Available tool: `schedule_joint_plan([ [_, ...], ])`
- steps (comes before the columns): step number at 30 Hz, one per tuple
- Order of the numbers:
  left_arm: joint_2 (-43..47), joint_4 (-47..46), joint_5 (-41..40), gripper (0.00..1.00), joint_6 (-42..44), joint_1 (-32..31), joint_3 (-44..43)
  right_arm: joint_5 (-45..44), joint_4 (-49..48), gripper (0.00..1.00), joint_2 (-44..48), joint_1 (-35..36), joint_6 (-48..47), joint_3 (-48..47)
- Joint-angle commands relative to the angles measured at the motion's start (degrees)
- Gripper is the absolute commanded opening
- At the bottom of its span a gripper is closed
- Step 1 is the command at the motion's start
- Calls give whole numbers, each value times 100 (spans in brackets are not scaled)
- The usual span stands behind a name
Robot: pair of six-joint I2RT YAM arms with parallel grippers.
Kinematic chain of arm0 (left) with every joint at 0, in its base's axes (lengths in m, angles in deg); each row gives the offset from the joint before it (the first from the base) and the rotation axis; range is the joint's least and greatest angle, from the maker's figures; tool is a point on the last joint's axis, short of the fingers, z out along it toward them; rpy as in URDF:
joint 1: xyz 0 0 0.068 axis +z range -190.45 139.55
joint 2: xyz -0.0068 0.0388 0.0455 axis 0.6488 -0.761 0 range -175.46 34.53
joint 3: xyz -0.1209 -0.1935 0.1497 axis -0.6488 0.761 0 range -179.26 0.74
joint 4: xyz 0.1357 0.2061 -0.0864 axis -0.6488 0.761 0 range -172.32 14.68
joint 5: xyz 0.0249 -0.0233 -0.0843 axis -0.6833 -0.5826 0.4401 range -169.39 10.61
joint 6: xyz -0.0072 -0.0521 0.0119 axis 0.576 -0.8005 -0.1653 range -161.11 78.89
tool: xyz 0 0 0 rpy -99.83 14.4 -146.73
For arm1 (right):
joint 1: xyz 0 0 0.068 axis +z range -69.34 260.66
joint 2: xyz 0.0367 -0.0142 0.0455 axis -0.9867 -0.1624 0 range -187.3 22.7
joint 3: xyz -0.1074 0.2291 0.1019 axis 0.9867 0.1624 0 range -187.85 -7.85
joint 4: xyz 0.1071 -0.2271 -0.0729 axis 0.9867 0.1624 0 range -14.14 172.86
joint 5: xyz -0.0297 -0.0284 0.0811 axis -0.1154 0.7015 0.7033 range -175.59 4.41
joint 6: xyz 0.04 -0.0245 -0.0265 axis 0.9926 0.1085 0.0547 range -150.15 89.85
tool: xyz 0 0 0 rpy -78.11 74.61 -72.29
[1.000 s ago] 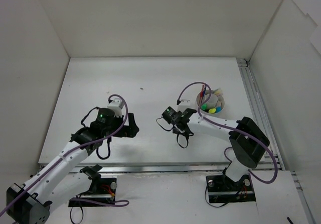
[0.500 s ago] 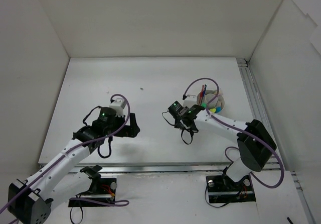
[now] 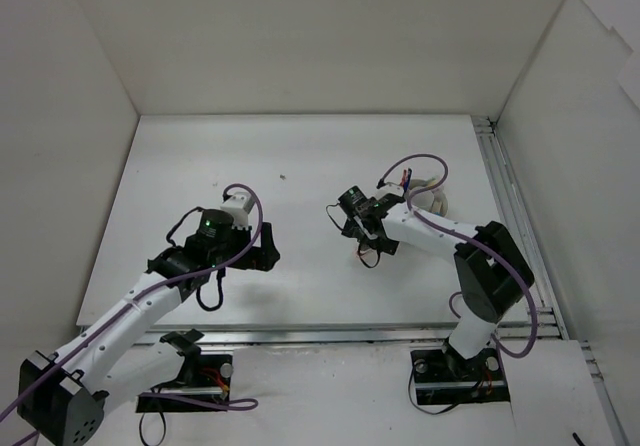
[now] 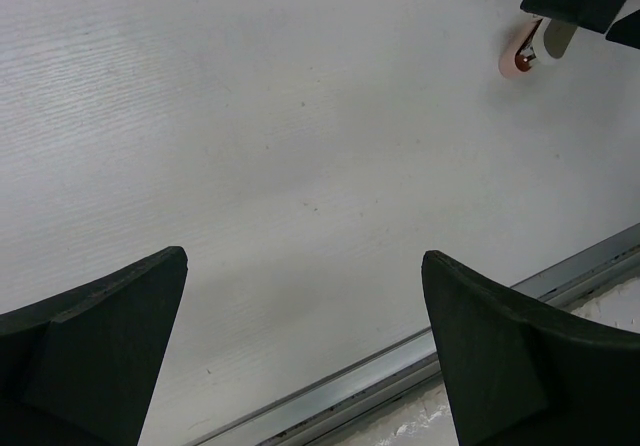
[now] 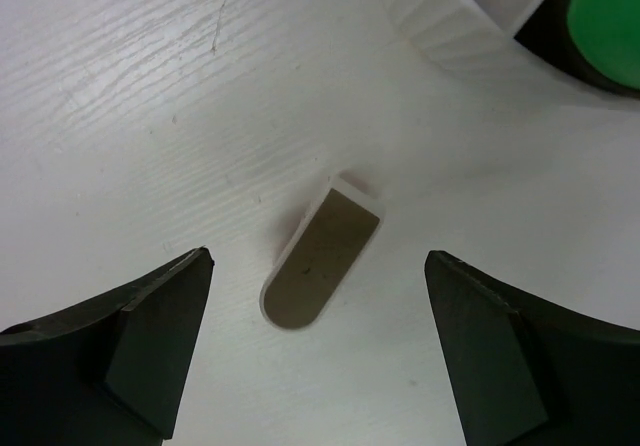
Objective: Sort the stationery into containers
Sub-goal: Move the stationery to the center of the board, then pick up the stationery from the center of the board, then place the stationery in the storage box.
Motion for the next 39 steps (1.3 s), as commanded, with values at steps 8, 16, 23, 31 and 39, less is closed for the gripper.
schedule_joint_plan([
  [8, 60, -193, 76, 100, 196, 176, -335, 165, -21, 61, -443, -119, 98, -199],
  [16, -10, -282, 182, 100, 196, 229, -335, -177, -38, 0, 84, -128, -464, -260],
  [23, 60, -290, 164, 100, 213, 282, -422, -1020, -56, 0, 1207, -13, -2097, -796],
  [31, -62, -343, 226, 100, 222, 387, -528, -1584, -108, 0, 1597, -988, -2705, -972],
  [39, -71, -255, 138, 100, 249, 440, -634, -935, -424, 0, 1228, -1955, -2995, -1086],
])
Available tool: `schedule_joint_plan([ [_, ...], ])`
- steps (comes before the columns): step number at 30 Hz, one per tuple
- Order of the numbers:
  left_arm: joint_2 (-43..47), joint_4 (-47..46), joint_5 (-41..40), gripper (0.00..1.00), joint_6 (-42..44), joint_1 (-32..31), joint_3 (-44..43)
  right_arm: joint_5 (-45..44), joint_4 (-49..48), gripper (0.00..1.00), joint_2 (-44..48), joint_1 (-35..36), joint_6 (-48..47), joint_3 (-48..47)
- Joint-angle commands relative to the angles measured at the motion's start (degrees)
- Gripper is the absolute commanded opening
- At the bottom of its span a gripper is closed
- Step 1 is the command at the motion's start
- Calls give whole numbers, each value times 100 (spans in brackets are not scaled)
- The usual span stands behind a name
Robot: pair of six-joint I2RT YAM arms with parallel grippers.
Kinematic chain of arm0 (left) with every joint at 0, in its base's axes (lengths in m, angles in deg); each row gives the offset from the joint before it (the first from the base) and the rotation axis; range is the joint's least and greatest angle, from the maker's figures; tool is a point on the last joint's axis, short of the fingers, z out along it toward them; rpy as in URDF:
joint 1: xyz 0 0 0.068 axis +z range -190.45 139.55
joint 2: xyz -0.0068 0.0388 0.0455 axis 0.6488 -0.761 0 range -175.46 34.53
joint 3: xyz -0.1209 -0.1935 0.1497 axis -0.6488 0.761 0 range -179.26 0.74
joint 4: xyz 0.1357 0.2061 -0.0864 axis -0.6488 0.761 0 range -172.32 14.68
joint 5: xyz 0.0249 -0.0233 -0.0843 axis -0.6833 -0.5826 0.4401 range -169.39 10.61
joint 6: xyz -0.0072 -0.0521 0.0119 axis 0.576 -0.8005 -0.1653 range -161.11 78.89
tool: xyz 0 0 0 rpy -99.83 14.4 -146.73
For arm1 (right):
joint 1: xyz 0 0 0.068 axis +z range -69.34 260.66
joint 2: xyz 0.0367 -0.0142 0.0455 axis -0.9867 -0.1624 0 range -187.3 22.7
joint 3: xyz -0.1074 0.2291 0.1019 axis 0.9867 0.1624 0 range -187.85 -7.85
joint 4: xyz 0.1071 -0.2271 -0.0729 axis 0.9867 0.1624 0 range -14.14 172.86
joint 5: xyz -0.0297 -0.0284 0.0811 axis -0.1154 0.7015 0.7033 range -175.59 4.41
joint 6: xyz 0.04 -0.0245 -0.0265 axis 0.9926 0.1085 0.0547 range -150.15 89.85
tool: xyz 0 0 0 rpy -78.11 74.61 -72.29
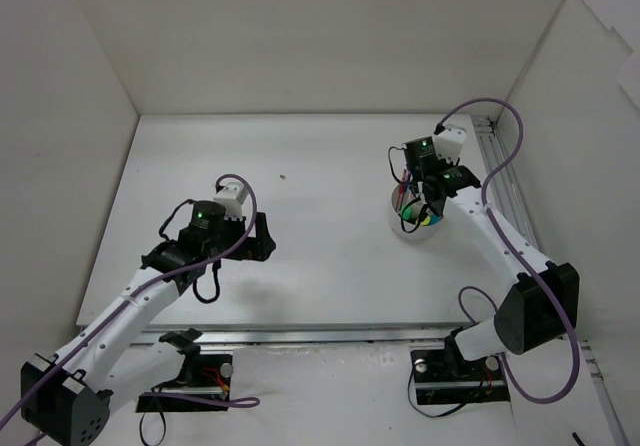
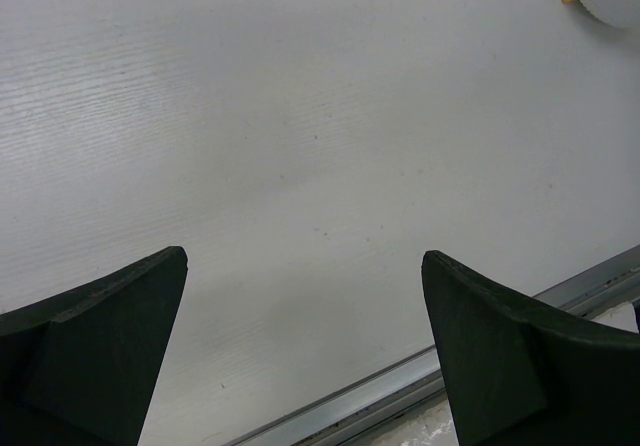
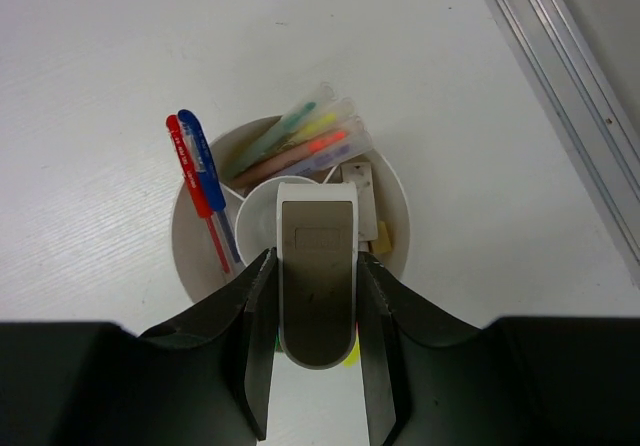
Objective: Sort the stationery into containers
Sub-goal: Place the stationery in the storage box.
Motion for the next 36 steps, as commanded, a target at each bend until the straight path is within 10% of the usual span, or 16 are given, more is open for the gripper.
schedule_joint_plan([
  [1, -1, -260, -17, 100, 63, 66, -345, 203, -350, 0, -186, -216, -244, -238],
  [16, -230, -225, 18, 100, 63, 119, -486, 573, -939, 8, -1057, -497, -244, -344],
  [23, -107, -154, -17, 100, 10, 119, -451, 748, -940, 37, -759, -489, -69, -151],
  [36, 51, -128, 35, 100, -43, 119, -380, 696, -931, 53, 15, -454, 72, 421],
])
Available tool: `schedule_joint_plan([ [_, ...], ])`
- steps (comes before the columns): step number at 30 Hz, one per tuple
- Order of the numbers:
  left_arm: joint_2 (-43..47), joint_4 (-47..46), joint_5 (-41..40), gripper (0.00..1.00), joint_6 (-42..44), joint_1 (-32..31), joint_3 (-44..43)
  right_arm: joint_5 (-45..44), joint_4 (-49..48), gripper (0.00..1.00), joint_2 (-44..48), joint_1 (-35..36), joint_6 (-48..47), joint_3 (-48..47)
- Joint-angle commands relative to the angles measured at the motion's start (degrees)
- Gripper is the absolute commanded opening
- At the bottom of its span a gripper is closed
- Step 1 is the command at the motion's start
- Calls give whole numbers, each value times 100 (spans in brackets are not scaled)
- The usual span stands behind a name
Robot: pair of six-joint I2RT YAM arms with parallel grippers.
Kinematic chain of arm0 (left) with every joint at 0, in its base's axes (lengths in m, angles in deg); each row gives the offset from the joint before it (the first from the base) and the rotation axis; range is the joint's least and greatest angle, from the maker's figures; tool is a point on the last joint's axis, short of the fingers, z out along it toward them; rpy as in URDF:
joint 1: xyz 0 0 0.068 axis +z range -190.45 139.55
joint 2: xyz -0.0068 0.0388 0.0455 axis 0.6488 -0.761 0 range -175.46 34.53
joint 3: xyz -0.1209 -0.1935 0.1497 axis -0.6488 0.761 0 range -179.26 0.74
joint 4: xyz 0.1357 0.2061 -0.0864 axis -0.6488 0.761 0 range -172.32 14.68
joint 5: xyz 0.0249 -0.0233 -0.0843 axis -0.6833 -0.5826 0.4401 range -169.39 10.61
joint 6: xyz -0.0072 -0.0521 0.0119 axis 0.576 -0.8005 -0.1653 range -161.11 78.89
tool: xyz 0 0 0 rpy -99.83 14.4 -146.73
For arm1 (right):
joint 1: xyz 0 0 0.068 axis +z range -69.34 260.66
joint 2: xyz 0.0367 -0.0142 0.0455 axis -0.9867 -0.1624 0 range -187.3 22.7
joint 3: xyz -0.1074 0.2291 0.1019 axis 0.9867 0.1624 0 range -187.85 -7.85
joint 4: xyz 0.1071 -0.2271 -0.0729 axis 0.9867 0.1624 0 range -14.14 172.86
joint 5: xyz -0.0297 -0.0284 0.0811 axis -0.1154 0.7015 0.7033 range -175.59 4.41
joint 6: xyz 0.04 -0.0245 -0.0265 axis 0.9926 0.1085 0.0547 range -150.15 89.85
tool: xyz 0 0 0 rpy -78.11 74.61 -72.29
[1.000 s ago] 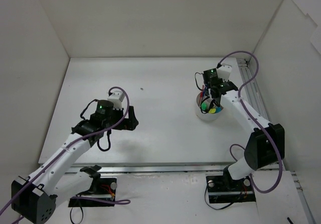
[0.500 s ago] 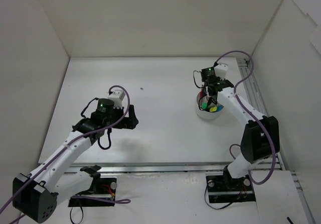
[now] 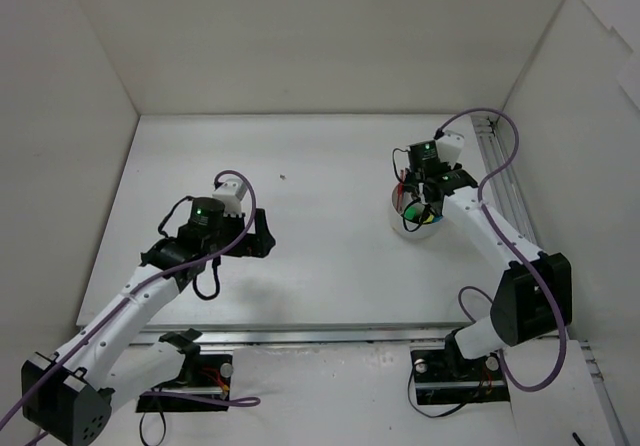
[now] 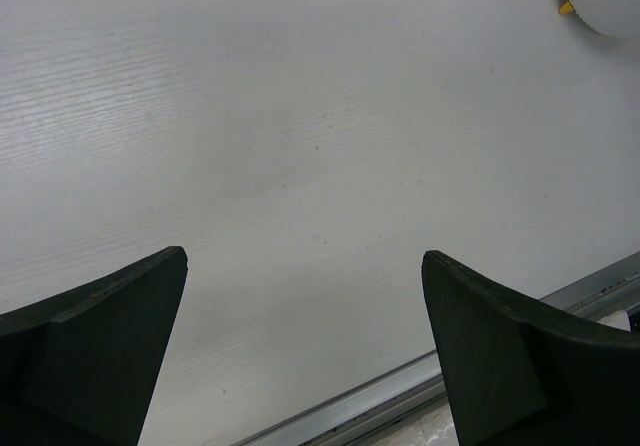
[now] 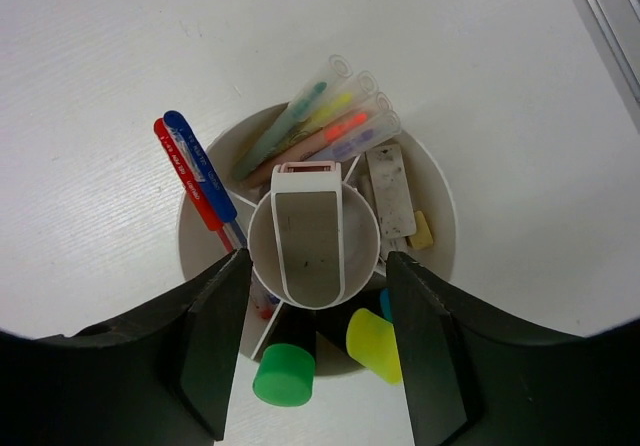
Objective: Sort the stationery into containers
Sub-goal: Place the stationery in the storage box.
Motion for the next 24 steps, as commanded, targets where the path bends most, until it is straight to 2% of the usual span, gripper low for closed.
schedule_joint_plan([
  [1, 169, -143, 42, 100, -51, 45, -203, -93, -172, 54, 411, -10, 59, 27],
  [3, 248, -161, 51, 100, -60, 45, -186, -93, -172, 52, 507, 8, 15, 63],
  [4, 275, -161, 33, 100, -60, 45, -159, -111, -172, 47, 534, 16, 6, 71],
  [5, 292, -161, 42, 100, -60, 45, -168, -128, -172, 36, 534, 8, 6, 106],
  [11, 415, -125, 51, 100, -104, 45, -106, 12, -172, 10, 437, 51, 77, 256],
  [16, 486, -126, 51, 100, -104, 45, -106, -111, -181, 1, 157, 60, 94, 256],
  [24, 512, -91, 7, 100, -122, 45, -98, 126, -357, 0, -424, 69, 103, 142],
])
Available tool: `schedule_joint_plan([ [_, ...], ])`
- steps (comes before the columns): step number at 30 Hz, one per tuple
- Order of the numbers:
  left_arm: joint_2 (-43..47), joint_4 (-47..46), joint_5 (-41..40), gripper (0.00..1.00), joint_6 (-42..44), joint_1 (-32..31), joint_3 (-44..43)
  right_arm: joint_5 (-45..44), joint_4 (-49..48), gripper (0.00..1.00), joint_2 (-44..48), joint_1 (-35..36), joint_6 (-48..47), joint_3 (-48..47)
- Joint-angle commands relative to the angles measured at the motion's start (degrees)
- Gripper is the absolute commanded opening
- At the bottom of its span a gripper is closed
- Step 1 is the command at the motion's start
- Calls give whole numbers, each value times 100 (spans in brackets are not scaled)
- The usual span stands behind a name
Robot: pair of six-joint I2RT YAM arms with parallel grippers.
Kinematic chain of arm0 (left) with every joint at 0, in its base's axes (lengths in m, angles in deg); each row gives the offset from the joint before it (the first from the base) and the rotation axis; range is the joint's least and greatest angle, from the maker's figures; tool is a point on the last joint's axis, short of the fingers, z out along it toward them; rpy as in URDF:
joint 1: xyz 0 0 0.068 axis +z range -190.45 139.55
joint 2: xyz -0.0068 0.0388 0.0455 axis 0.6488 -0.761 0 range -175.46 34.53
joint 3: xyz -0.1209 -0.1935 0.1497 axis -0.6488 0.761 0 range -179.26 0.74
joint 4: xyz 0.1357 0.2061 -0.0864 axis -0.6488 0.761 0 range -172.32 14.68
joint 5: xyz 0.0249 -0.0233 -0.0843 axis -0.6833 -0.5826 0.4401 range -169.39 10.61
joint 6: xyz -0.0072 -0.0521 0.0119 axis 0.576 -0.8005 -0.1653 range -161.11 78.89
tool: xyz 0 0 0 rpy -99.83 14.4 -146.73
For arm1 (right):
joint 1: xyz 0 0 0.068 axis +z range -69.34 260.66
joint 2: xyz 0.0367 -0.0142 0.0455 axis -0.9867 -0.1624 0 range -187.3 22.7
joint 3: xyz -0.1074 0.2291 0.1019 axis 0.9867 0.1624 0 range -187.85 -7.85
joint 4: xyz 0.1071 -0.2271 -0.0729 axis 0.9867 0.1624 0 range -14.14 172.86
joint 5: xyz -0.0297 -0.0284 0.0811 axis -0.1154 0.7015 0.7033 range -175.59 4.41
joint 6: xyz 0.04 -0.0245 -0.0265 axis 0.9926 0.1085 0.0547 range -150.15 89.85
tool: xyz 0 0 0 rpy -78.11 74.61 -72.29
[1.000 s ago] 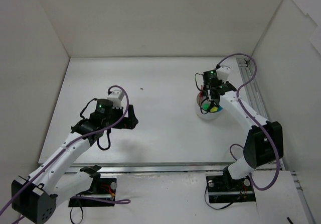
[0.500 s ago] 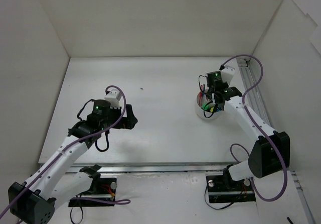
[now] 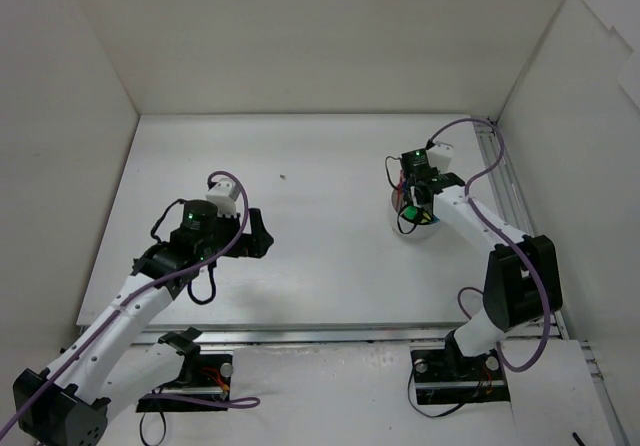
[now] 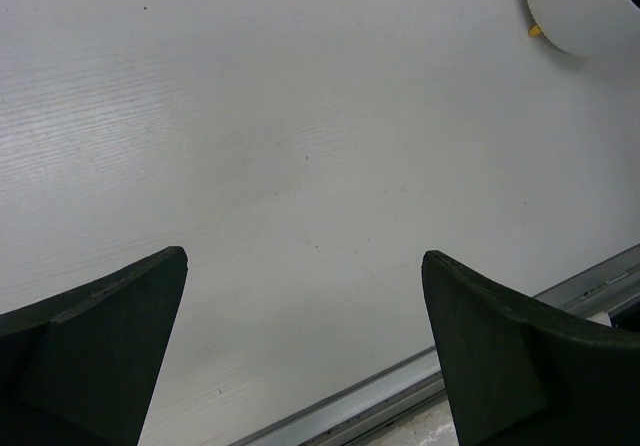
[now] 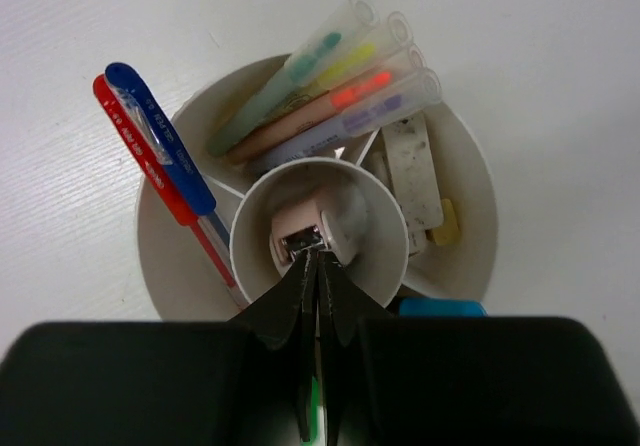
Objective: Sort the stationery into containers
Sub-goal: Place the stationery in the storage box, then reset both arms
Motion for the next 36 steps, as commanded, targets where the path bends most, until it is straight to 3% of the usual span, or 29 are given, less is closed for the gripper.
schedule_joint_plan([
  [1, 101, -112, 7, 100, -89, 45, -111, 21, -237, 0, -146, 47, 44, -162],
  [10, 207, -94, -2, 100, -80, 45, -111, 57, -219, 0, 819, 425, -44, -109],
  [14, 171, -130, 51, 100, -71, 45, -137, 48, -210, 7, 1503, 487, -237, -180],
  [16, 172, -112, 42, 100, -54, 45, -172, -5, -210, 15, 1733, 487, -298, -197],
  [17, 180, -103, 33, 100, -45, 45, -181, -22, -210, 21, 1865, 487, -342, -206],
  [20, 259, 63, -142, 100, 8, 45, -312, -13, -210, 98, 2505, 487, -369, -101],
  [29, 839, 274, -915, 100, -308, 45, -541, -198, -184, 98, 3851, 461, -465, 725],
  [36, 1217, 371, -1039, 100, -458, 45, -313, -426, -88, 98, 4608, 469, -466, 1393],
])
